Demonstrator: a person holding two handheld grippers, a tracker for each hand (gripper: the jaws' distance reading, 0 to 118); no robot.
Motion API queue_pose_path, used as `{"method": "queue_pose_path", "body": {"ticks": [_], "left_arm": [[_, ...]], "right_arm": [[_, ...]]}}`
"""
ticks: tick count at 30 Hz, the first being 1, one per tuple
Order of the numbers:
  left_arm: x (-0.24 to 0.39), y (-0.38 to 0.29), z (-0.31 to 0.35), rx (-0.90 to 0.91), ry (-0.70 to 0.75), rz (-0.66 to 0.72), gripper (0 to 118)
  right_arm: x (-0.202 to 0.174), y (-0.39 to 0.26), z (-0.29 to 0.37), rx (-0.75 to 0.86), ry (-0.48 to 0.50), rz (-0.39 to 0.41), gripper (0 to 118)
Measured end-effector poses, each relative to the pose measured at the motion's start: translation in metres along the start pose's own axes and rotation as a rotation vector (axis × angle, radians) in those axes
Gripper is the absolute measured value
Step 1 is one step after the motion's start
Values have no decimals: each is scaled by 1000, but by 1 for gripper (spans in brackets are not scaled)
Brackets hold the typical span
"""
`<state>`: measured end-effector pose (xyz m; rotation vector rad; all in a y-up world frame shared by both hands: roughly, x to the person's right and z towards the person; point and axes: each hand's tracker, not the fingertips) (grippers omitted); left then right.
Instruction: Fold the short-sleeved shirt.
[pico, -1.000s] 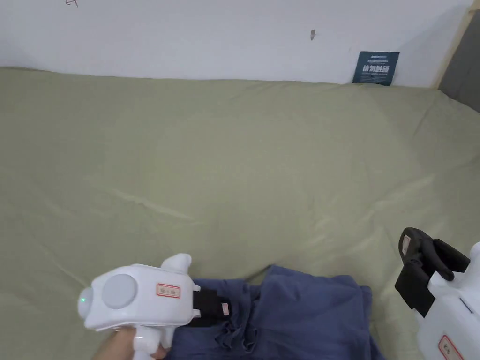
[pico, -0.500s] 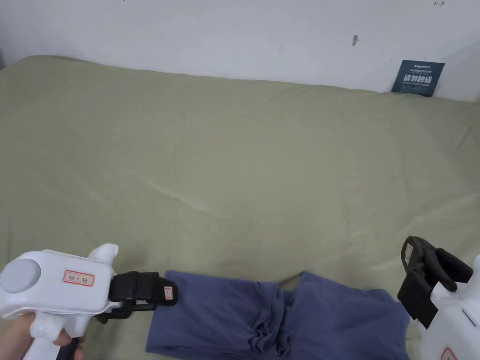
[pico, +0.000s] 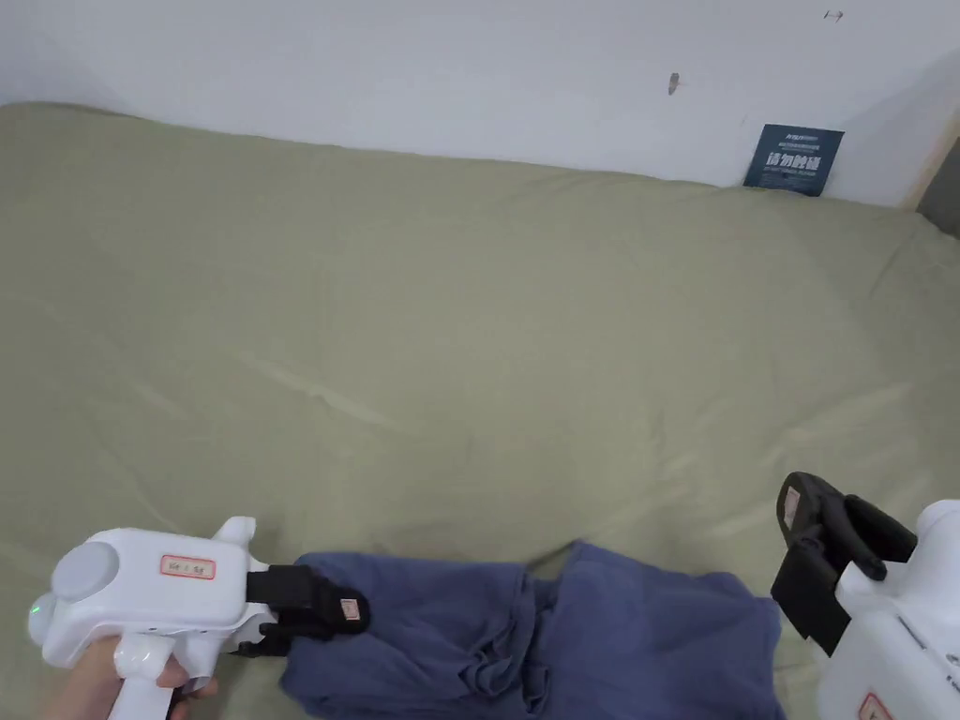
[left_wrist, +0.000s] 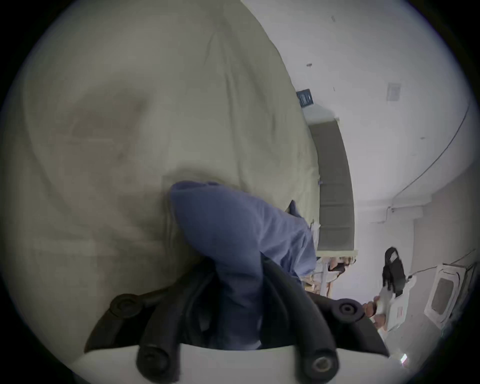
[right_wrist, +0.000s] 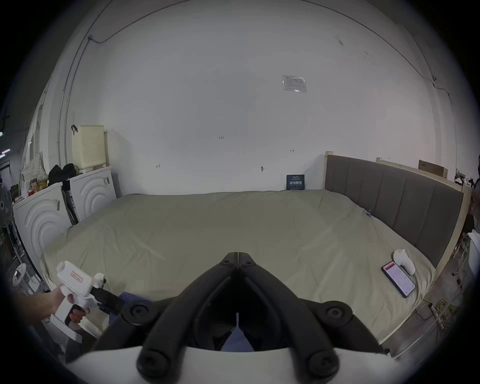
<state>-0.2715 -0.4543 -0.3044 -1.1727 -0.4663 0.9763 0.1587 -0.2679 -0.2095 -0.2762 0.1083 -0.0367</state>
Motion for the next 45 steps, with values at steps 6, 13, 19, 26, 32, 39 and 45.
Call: {"method": "queue_pose_path", "body": {"ticks": [6, 13, 19, 26, 32, 39, 45], "left_arm": [[22, 1, 76, 166, 79, -53, 11], [67, -14, 156, 311, 341, -163, 11], [129, -31, 117, 274, 490, -282, 11], [189, -53, 22, 180, 570, -475, 11], [201, -67, -78, 83, 625, -566, 11], [186, -77, -129, 59, 403, -490, 113], [169, -61, -58, 160, 256, -341, 75]], "right_arm": [[8, 6, 3, 32, -4, -18, 0], [11, 11, 6, 62, 13, -42, 0], [17, 10, 14, 71, 15, -57, 0], [32, 10, 21, 80, -12, -70, 0], [42, 7, 21, 72, -35, -93, 0], [52, 1, 19, 46, -60, -105, 0], [49, -2, 12, 31, -51, -117, 0]]}}
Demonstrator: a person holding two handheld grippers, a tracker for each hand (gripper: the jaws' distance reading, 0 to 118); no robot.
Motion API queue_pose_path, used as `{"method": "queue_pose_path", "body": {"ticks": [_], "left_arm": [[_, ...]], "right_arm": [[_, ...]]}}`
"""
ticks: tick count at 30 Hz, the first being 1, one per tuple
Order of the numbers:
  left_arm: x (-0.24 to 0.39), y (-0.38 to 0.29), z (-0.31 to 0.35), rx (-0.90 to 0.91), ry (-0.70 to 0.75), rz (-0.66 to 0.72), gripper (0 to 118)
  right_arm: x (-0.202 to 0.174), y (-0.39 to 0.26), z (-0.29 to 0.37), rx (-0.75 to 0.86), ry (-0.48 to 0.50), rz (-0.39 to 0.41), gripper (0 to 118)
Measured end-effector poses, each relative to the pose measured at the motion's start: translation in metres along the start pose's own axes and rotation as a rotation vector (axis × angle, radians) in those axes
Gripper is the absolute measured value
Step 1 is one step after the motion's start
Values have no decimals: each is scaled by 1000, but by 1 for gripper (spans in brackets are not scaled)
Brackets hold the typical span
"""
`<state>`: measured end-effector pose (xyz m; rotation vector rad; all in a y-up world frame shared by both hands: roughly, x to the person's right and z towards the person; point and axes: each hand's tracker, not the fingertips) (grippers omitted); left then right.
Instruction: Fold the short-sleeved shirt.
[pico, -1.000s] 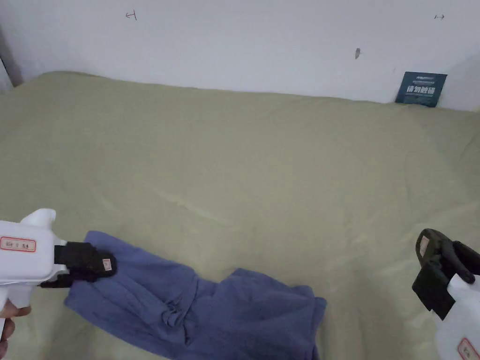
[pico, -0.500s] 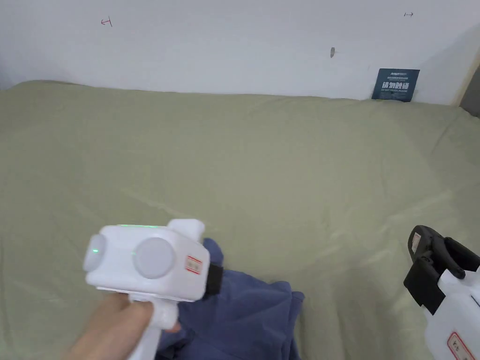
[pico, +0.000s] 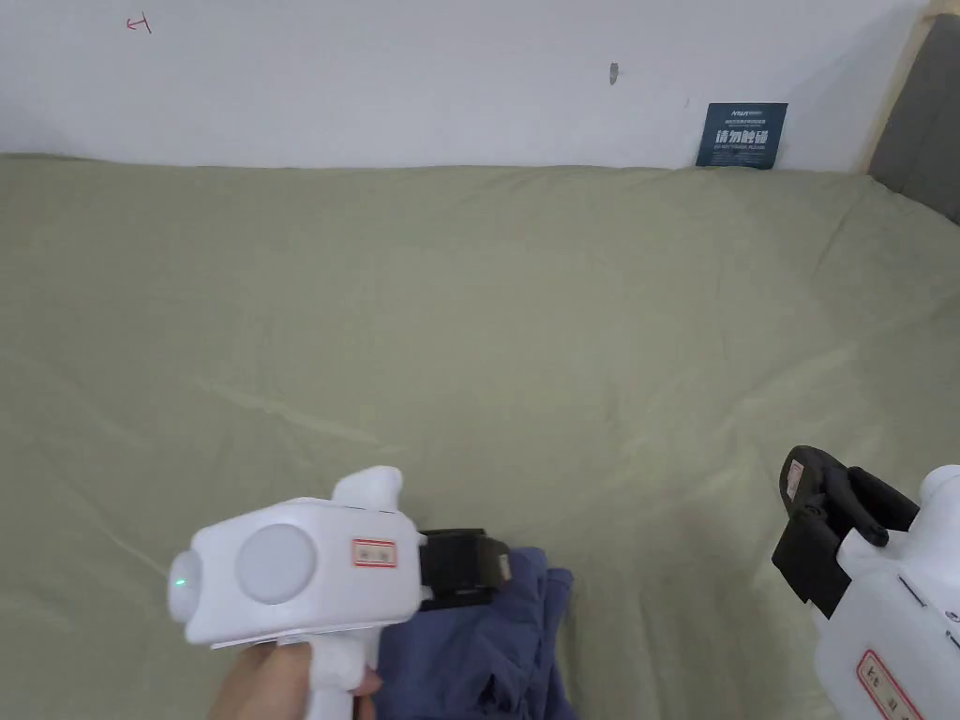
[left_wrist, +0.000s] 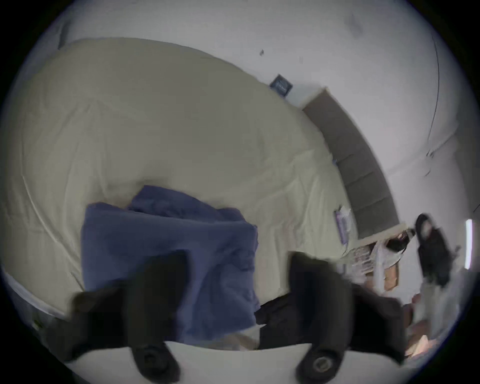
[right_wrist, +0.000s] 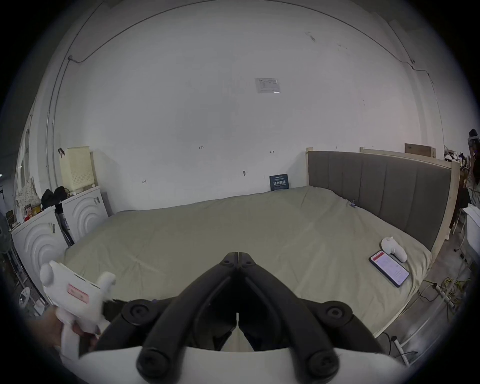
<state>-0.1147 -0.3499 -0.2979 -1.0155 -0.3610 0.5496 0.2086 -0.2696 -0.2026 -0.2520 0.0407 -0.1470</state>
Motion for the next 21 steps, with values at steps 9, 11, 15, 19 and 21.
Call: {"method": "queue_pose_path", "body": {"ticks": [9, 11, 15, 19, 21], "left_arm": [[-44, -38, -43, -144, -289, 175, 0], [-41, -55, -68, -199, -274, 158, 0], [-45, -75, -97, -217, -245, 137, 0], [-35, -66, -81, -211, -218, 120, 0], [-30, -52, -59, -166, -231, 64, 0]], "right_arm": [[-14, -10, -5, -45, 40, 15, 0], [-13, -11, -6, -55, 38, 18, 0], [-9, -12, -5, -71, 27, 22, 0], [-8, -15, -7, -92, 29, 27, 0], [-9, -14, -9, -103, 58, 16, 0]]}}
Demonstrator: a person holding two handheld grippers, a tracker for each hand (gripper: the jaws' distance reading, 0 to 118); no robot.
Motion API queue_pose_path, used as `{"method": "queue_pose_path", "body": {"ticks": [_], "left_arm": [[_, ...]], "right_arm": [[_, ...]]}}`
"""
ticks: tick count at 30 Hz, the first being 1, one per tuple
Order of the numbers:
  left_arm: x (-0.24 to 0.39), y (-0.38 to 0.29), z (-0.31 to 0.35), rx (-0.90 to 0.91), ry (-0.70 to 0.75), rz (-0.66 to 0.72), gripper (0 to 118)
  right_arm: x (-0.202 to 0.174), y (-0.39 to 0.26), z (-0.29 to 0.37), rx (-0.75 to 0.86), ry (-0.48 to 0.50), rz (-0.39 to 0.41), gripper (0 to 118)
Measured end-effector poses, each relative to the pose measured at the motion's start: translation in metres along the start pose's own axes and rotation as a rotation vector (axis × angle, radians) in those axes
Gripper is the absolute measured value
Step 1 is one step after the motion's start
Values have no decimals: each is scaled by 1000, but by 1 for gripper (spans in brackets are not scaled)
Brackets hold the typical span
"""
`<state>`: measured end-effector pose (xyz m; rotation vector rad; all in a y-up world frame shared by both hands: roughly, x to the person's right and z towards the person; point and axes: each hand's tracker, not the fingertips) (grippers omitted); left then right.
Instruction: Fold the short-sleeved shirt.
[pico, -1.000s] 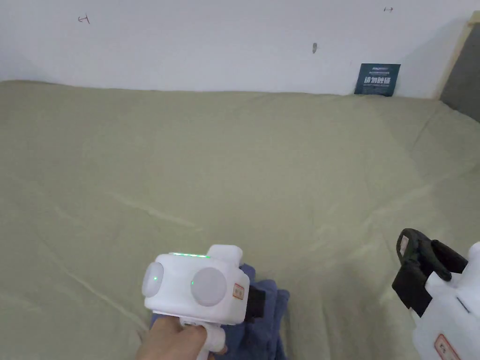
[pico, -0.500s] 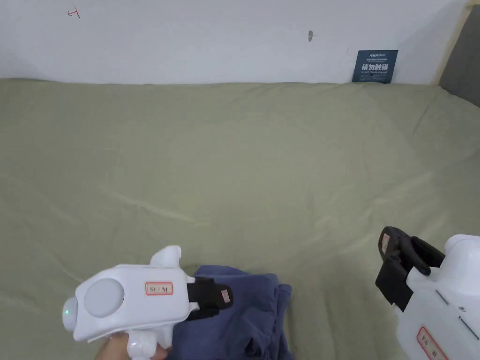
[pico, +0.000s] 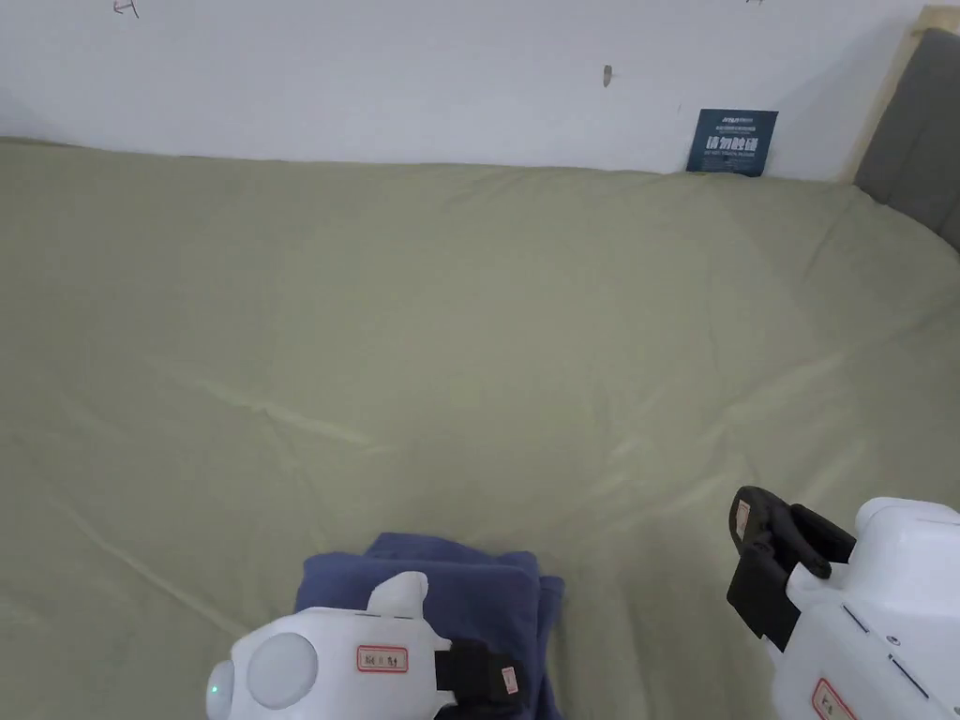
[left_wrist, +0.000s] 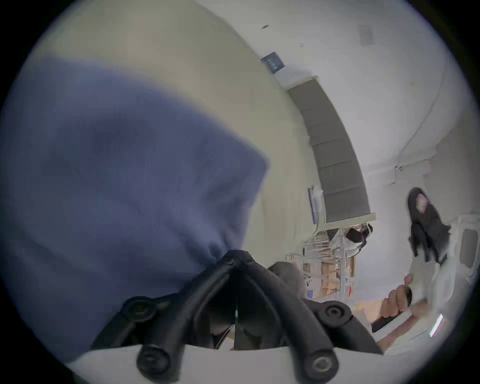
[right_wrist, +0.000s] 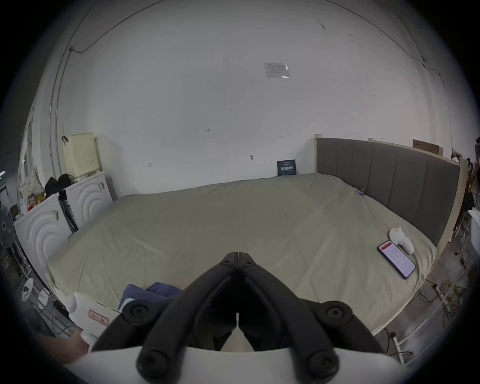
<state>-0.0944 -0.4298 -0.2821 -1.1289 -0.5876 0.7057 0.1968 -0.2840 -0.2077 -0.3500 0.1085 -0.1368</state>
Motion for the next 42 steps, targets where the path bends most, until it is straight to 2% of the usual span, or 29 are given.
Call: {"method": "queue_pose_path", "body": {"ticks": [3, 8, 10, 12, 14, 15, 16, 17, 18, 19, 20, 21, 23, 25, 27, 29, 30, 31, 32, 35, 38, 42], "left_arm": [[30, 16, 56, 128, 3, -103, 0], [98, 20, 150, 503, 230, -349, 0], [120, 18, 179, 616, 268, -373, 0], [129, 12, 195, 698, 220, -385, 0], [132, 8, 207, 694, 186, -359, 0], [130, 7, 211, 696, 152, -340, 0], [128, 3, 214, 694, 138, -334, 0], [126, 0, 216, 694, 134, -319, 0], [123, -4, 219, 688, 132, -315, 0], [119, -7, 221, 678, 132, -310, 0], [117, -12, 222, 677, 138, -306, 0], [114, -17, 224, 674, 150, -310, 0], [108, -23, 229, 663, 171, -301, 0], [100, -26, 232, 649, 178, -292, 0], [93, -28, 235, 646, 179, -270, 0], [86, -28, 237, 637, 196, -251, 0], [81, -27, 238, 632, 201, -243, 0], [76, -27, 239, 622, 204, -232, 0], [71, -26, 239, 611, 205, -219, 0], [49, -17, 232, 523, 205, -170, 0], [13, -2, 212, 395, 205, -101, 0], [-47, 20, 170, 207, 102, 52, 0]], "right_arm": [[-7, 7, -1, 0, 54, 3, 0], [-26, 27, 2, 74, 89, 41, 0], [-35, 36, 4, 104, 104, 52, 0], [-40, 42, 5, 125, 136, 54, 0], [-44, 40, 2, 101, 226, 40, 0], [-43, 36, -9, 6, 338, -5, 0], [-39, 27, -23, -93, 472, -87, 0], [-35, 15, -39, -180, 567, -184, 0], [-31, -7, -61, -289, 648, -319, 0], [-28, -32, -82, -381, 686, -431, 0], [-25, -51, -97, -429, 680, -472, 0], [-25, -74, -113, -482, 674, -439, 0], [-22, -108, -137, -592, 707, -446, 0], [-20, -146, -164, -744, 793, -554, 0], [-14, -170, -179, -782, 753, -583, 0], [1, -193, -190, -781, 813, -754, 0], [11, -200, -193, -764, 856, -894, 0], [15, -200, -193, -764, 851, -931, 0], [17, -200, -192, -764, 849, -936, 0], [16, -196, -191, -771, 845, -858, 0], [11, -193, -187, -779, 847, -871, 0], [12, -193, -188, -781, 846, -871, 0]]}}
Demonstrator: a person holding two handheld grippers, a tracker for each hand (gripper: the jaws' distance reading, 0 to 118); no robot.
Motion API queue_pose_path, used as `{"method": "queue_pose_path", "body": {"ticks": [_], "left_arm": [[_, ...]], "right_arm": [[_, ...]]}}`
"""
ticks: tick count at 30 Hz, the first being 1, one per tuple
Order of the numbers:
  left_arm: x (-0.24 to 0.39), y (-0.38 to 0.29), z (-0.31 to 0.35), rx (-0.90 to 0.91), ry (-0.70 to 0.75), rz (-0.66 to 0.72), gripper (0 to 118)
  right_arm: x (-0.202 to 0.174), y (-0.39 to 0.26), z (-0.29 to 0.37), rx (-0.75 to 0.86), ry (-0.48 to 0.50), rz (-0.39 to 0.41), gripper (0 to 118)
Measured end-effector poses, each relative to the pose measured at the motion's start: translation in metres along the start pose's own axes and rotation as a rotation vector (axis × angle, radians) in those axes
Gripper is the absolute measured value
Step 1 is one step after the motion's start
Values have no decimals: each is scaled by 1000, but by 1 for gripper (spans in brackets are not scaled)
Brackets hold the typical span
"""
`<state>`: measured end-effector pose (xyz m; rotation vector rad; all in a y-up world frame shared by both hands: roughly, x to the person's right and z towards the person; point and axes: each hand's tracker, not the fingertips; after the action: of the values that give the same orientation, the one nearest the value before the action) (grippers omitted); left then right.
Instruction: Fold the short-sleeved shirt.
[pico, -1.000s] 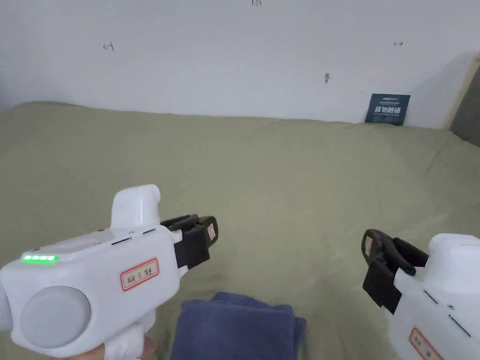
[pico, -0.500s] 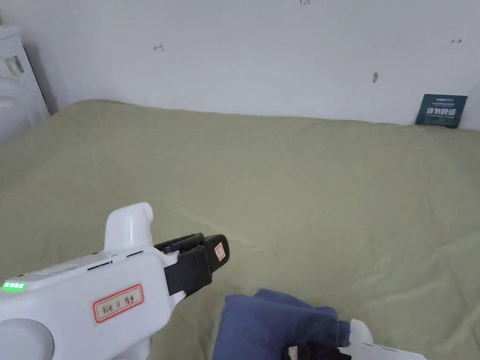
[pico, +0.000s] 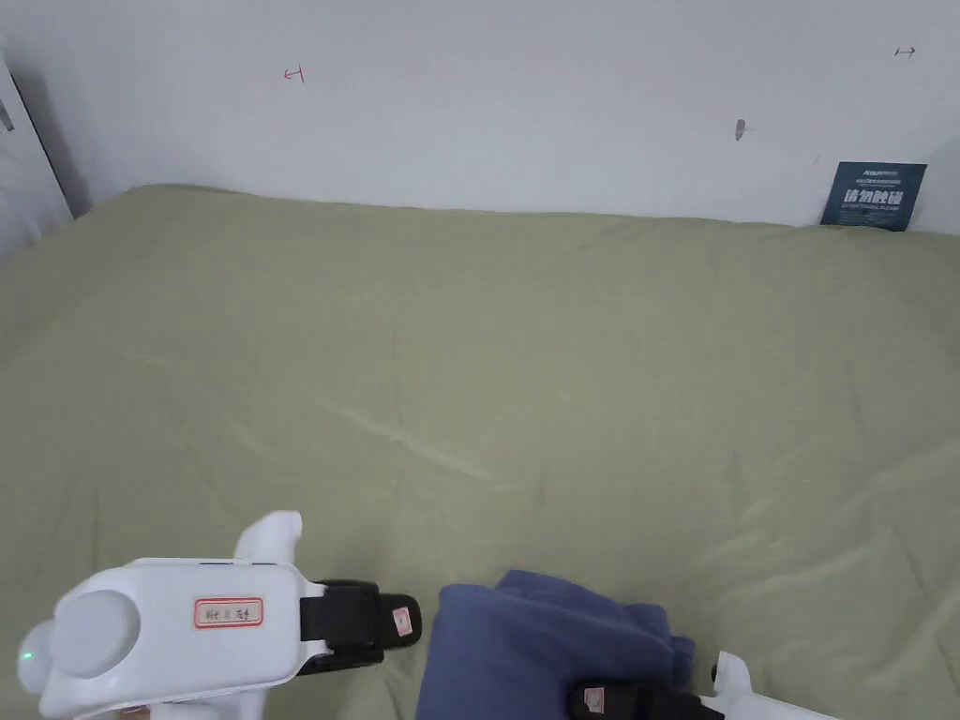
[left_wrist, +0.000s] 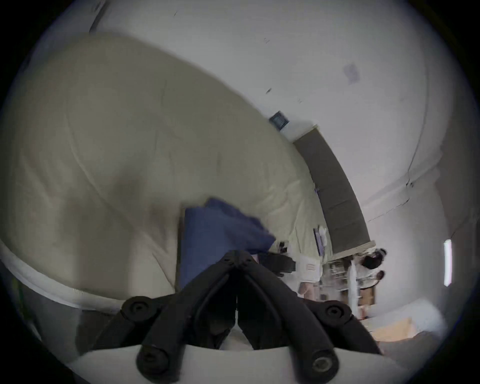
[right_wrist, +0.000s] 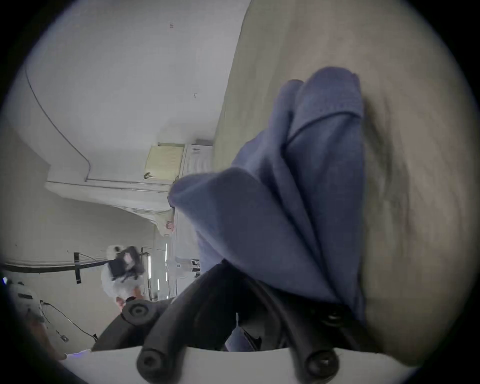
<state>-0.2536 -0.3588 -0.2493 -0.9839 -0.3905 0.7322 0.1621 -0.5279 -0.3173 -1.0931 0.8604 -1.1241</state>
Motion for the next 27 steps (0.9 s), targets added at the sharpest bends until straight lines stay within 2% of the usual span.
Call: {"method": "queue_pose_path", "body": {"ticks": [3, 6, 9, 10, 11, 12, 13, 16, 21, 24, 27], "left_arm": [[-30, 8, -40, -114, -53, 37, 0], [-44, 15, -64, -145, -34, 44, 2], [-49, 21, -67, -153, -65, 57, 16], [-50, 23, -67, -166, -86, 45, 31], [-50, 24, -68, -190, -118, 45, 64], [-50, 26, -69, -207, -157, 48, 92], [-50, 27, -69, -213, -194, 50, 112], [-50, 32, -74, -218, -110, 25, 114], [-58, 26, -101, -304, -161, 60, 114], [-58, 20, -116, -299, -233, 78, 114], [-56, 21, -121, -298, -229, 66, 112]], "right_arm": [[-3, -1, 0, -5, -3, -2, 0], [-4, 0, -1, -12, -5, -5, 0], [-4, 1, -1, -19, -7, -6, 0], [-2, 3, -1, -18, -8, -8, 0], [-2, 3, -1, -19, -8, -9, 0], [-2, 3, -1, -21, -7, -8, 0], [-2, 3, -1, -21, -5, -10, 0], [-4, 2, -2, -21, -5, -11, 0], [-2, 3, -3, -23, -5, -16, 0], [-3, 2, -3, -22, -10, -13, 0], [-12, -3, -3, -22, -13, -15, 0]]}}
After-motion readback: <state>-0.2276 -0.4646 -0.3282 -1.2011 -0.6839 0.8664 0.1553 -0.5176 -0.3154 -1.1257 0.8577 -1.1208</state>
